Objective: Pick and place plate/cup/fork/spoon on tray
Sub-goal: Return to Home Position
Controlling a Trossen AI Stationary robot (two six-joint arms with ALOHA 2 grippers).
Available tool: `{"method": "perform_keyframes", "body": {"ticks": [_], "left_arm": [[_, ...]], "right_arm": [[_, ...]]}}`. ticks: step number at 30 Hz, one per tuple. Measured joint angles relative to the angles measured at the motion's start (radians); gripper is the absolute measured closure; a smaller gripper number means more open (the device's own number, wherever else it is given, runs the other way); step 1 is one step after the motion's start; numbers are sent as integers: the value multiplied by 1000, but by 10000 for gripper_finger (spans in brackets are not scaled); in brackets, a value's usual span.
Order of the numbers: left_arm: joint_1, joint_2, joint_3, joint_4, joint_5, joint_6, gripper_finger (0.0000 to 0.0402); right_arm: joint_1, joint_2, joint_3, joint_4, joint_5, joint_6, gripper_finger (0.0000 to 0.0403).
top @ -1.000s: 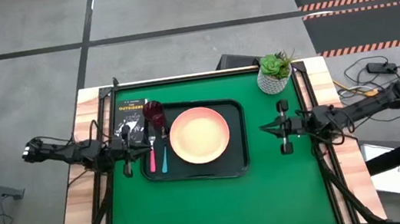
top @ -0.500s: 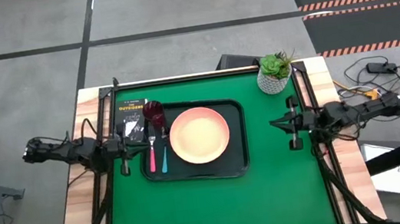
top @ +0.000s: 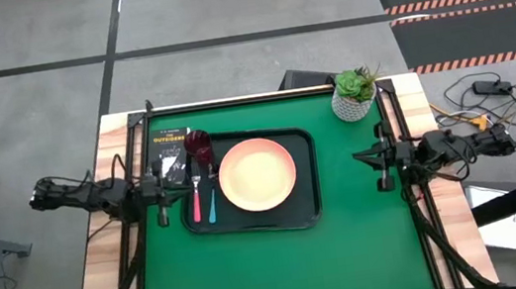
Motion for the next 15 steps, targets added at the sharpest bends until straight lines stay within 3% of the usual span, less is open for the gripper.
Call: {"method": "perform_keyframes", "body": {"ticks": [15], "left_arm": [[0,1,-64,103,8,-12,386]], "right_arm": [[0,-6,-23,-41,4,-40,394]]}}
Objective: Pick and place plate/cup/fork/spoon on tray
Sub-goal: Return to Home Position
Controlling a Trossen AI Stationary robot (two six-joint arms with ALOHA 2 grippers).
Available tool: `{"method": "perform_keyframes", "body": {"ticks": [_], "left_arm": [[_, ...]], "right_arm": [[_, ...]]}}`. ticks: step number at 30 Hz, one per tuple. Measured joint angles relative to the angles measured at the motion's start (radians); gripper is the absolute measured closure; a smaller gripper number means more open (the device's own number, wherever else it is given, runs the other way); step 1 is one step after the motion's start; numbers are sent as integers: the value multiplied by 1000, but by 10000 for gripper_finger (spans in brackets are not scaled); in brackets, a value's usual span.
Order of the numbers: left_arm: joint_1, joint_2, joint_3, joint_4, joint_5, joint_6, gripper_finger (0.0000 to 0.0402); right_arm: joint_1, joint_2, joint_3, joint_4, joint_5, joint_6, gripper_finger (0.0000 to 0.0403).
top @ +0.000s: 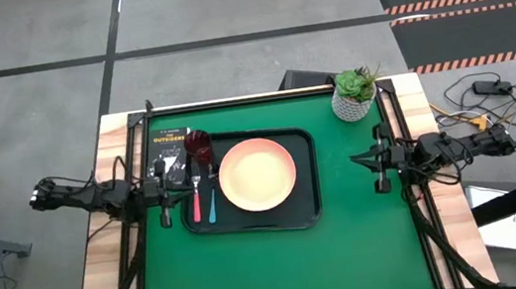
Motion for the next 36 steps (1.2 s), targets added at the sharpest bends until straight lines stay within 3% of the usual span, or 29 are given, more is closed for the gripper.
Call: {"method": "perform_keyframes", "body": {"ticks": [10,18,36], "left_arm": [[0,16,-11,38,-7,15,386],[0,59,-11,39,-7,18,386],[0,128,-14,51,-7,14,386]], "right_arm": [[0,9,0,-4,48,7,394],[0,33,0,-10,48,153,394],[0,32,0,-11,48,157,394]]}}
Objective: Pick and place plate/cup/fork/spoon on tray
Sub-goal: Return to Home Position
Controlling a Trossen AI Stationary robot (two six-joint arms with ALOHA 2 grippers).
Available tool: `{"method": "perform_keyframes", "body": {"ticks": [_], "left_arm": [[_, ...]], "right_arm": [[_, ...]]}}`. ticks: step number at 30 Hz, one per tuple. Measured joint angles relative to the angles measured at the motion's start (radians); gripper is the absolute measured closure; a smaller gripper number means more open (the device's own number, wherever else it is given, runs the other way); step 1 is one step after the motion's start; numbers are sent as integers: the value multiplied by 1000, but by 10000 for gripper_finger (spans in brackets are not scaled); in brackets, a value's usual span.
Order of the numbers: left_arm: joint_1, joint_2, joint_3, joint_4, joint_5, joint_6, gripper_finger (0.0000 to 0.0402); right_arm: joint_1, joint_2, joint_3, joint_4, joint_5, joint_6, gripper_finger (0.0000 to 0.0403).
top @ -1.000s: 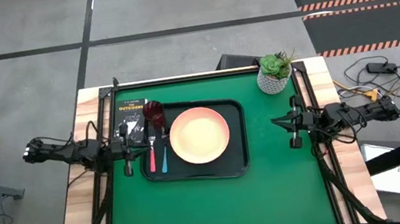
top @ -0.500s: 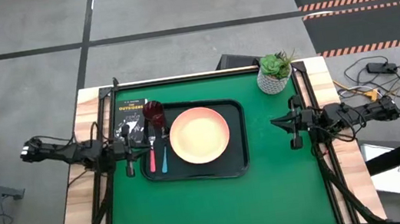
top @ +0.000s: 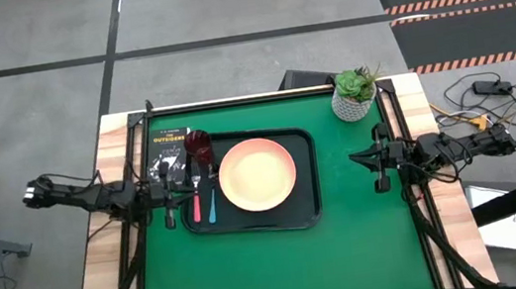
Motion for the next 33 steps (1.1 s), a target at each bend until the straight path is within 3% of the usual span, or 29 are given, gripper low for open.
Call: {"method": "perform_keyframes", "body": {"ticks": [33], "left_arm": [[0,133,-7,26,0,0,386]], "right_arm": [[0,0,0,0,0,0,394]]}}
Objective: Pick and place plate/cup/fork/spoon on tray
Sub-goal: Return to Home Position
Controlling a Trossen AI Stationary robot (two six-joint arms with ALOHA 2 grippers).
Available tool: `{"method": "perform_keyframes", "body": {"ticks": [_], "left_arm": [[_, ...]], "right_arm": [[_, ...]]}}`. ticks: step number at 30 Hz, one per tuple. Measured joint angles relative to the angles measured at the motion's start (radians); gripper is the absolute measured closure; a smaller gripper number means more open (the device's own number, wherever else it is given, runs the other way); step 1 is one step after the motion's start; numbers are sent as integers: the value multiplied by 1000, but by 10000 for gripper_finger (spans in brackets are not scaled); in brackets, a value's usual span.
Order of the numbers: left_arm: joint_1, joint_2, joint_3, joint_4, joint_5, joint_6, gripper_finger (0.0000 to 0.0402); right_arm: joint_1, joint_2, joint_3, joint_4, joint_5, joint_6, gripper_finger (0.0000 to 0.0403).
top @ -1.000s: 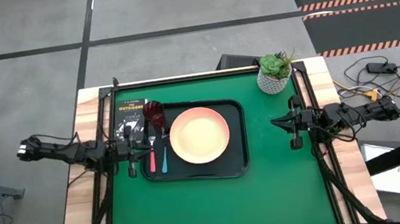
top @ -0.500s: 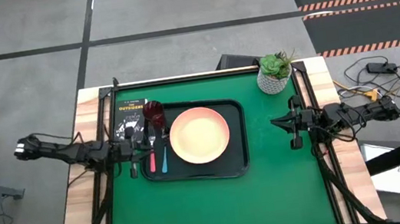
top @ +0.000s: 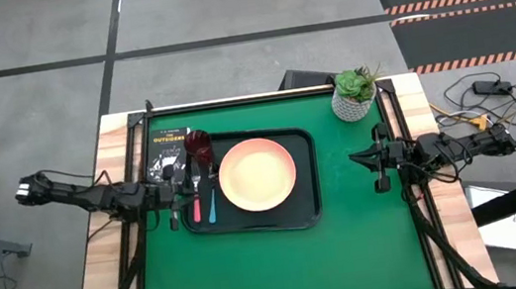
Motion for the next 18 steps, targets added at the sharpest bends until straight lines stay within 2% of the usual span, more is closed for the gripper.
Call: {"method": "perform_keyframes", "body": {"ticks": [18], "left_arm": [[0,66,0,0,0,0,386]], "right_arm": [[0,0,0,0,0,0,394]]}}
